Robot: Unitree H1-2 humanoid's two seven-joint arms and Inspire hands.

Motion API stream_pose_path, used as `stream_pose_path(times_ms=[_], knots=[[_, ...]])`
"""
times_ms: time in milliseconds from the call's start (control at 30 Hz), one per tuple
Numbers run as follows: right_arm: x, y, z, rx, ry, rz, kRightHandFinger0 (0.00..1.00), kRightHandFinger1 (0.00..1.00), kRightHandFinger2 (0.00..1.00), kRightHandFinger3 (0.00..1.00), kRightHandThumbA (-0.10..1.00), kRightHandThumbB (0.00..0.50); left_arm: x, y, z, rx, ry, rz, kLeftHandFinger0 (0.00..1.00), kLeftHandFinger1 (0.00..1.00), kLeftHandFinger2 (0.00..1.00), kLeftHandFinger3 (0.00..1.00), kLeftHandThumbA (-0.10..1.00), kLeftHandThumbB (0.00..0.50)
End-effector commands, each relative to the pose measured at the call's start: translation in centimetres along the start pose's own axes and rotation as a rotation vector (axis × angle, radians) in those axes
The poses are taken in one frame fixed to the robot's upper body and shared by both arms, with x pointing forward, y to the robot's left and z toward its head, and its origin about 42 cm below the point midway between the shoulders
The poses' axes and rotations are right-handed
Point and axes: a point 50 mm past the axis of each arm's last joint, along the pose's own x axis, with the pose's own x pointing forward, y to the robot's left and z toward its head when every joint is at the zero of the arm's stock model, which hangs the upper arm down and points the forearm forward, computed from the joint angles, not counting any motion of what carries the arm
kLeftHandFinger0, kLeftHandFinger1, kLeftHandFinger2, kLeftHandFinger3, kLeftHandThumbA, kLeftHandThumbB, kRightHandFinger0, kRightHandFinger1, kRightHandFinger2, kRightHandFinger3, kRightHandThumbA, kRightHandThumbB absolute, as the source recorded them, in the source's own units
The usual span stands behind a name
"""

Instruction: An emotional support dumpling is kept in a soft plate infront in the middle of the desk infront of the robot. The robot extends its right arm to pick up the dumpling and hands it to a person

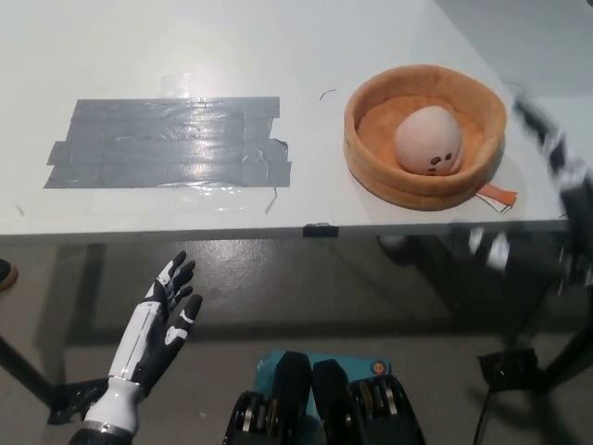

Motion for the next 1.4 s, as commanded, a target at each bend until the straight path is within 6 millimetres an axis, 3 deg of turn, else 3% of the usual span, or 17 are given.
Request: stream_pose_path(times_ms=[0, 67, 167, 233, 333, 467, 500, 633, 767, 900, 933, 1033, 1133, 1367], knots=[[9.8, -5.0, 2.0, -0.105, 0.050, 0.109, 1.00, 1.00, 1.00, 1.00, 0.94, 0.339, 0.6, 0.7, 1.3, 0.022, -0.087, 0.000, 0.99, 1.00, 1.00, 1.00, 0.82, 0.329], [12.6, -5.1, 1.1, -0.094, 0.096, 0.175, 1.00, 1.00, 1.00, 1.00, 0.92, 0.367, 0.6, 0.7, 1.4, 0.023, -0.090, 0.001, 0.99, 1.00, 1.00, 1.00, 0.82, 0.329], [16.1, -4.8, -0.7, -0.134, 0.181, 0.275, 1.00, 1.00, 1.00, 1.00, 0.89, 0.351, 0.6, 0.7, 1.4, 0.027, -0.090, 0.001, 0.99, 1.00, 1.00, 1.00, 0.82, 0.331], [18.6, -4.2, -1.9, -0.228, 0.256, 0.333, 1.00, 1.00, 1.00, 1.00, 0.95, 0.373, 0.7, 0.8, 1.4, 0.029, -0.093, 0.002, 0.98, 1.00, 1.00, 1.00, 0.82, 0.330], [21.5, -3.2, -4.0, -0.268, 0.339, 0.399, 1.00, 1.00, 1.00, 1.00, 0.93, 0.371, 0.8, 0.9, 1.5, 0.025, -0.090, 0.003, 0.98, 1.00, 1.00, 1.00, 0.83, 0.332], [23.7, -1.7, -6.2, -0.265, 0.457, 0.456, 1.00, 1.00, 1.00, 1.00, 0.88, 0.382, 0.8, 0.8, 1.7, 0.027, -0.097, 0.003, 0.99, 1.00, 1.00, 1.00, 0.82, 0.329], [23.9, -1.0, -6.8, -0.264, 0.490, 0.476, 1.00, 1.00, 1.00, 1.00, 0.89, 0.372, 0.8, 0.8, 1.7, 0.022, -0.098, 0.004, 0.99, 1.00, 1.00, 1.00, 0.82, 0.329], [24.3, 0.5, -8.7, -0.253, 0.582, 0.540, 1.00, 1.00, 1.00, 1.00, 0.93, 0.414, 0.9, 0.6, 1.6, 0.022, -0.096, 0.002, 0.99, 1.00, 1.00, 1.00, 0.82, 0.329], [23.8, 2.1, -10.2, -0.167, 0.680, 0.575, 1.00, 1.00, 1.00, 1.00, 0.79, 0.372, 1.0, 0.8, 1.9, 0.025, -0.091, -0.001, 0.99, 1.00, 1.00, 1.00, 0.84, 0.336], [23.0, 2.7, -11.4, -0.155, 0.724, 0.589, 1.00, 1.00, 1.00, 1.00, 0.79, 0.385, 1.2, 0.9, 2.0, 0.033, -0.100, -0.002, 0.99, 1.00, 1.00, 1.00, 0.84, 0.339], [22.5, 3.0, -12.0, -0.190, 0.766, 0.627, 1.00, 1.00, 1.00, 1.00, 0.87, 0.430, 1.2, 0.9, 2.0, 0.030, -0.106, -0.001, 0.99, 1.00, 1.00, 1.00, 0.84, 0.339], [21.8, 3.2, -12.8, -0.236, 0.801, 0.676, 1.00, 1.00, 1.00, 1.00, 0.90, 0.427, 1.2, 1.0, 2.0, 0.025, -0.106, -0.002, 0.99, 1.00, 1.00, 1.00, 0.84, 0.331], [21.4, 3.3, -13.2, -0.342, 0.839, 0.740, 1.00, 1.00, 1.00, 1.00, 0.98, 0.490, 1.3, 1.0, 2.0, 0.025, -0.102, -0.002, 1.00, 1.00, 1.00, 1.00, 0.84, 0.340], [21.3, 2.8, -13.3, -0.404, 0.838, 0.869, 1.00, 1.00, 1.00, 1.00, 1.00, 0.471, 1.6, 1.1, 2.2, 0.025, -0.112, -0.004, 1.00, 1.00, 1.00, 1.00, 0.85, 0.339]])
